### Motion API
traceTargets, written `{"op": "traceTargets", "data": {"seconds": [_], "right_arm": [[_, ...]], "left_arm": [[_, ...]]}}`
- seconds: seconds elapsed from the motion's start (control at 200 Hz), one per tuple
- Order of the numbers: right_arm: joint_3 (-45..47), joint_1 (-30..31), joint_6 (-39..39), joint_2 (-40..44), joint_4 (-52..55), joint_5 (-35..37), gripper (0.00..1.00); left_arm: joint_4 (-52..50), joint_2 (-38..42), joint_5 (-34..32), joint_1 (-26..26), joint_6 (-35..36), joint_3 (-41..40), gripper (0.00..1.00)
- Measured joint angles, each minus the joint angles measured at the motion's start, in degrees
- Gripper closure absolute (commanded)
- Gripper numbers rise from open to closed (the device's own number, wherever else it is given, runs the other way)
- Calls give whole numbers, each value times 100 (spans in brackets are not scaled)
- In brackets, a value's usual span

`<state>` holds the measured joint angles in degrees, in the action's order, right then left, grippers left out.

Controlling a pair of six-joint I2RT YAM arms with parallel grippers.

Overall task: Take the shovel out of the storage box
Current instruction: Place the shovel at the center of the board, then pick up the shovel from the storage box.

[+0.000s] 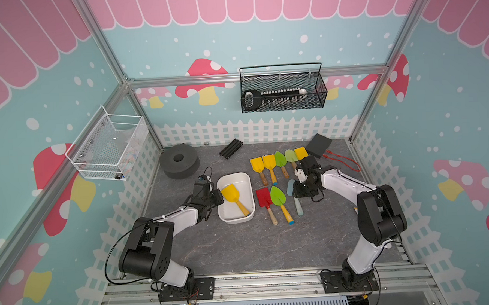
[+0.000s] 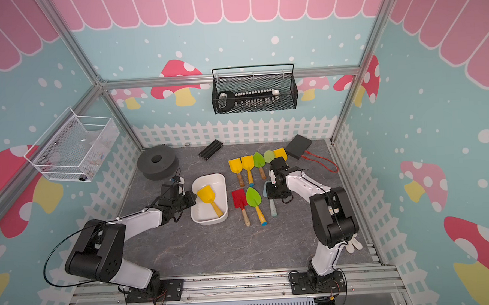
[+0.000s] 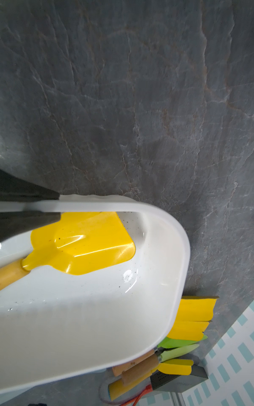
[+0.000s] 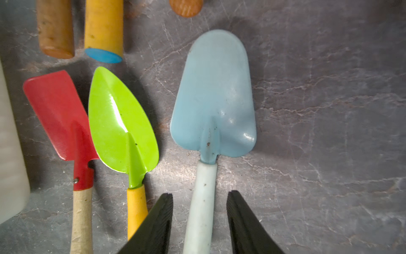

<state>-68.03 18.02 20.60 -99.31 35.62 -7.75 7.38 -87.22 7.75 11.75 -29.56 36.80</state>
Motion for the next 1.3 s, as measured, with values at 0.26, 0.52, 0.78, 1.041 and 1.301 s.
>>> {"op": "traceTargets", "data": {"seconds": [0.26,0.52,0.78,1.041,1.301], "right_arm": [[-407,612,-199,280,297,299,52],[-1060,1305,-212,286,507,431,48],[-1801,1847,-131,-4,476,249,44],[-2151,2291,31,-562,35,-402,43],[-3117,2789,33,-1513,-4,-452,43]], "left_arm": [[0,0,0,0,0,0,96],[0,0,0,0,0,0,96],[0,0,0,0,0,0,96],[0,0,0,0,0,0,96],[0,0,0,0,0,0,96]]}}
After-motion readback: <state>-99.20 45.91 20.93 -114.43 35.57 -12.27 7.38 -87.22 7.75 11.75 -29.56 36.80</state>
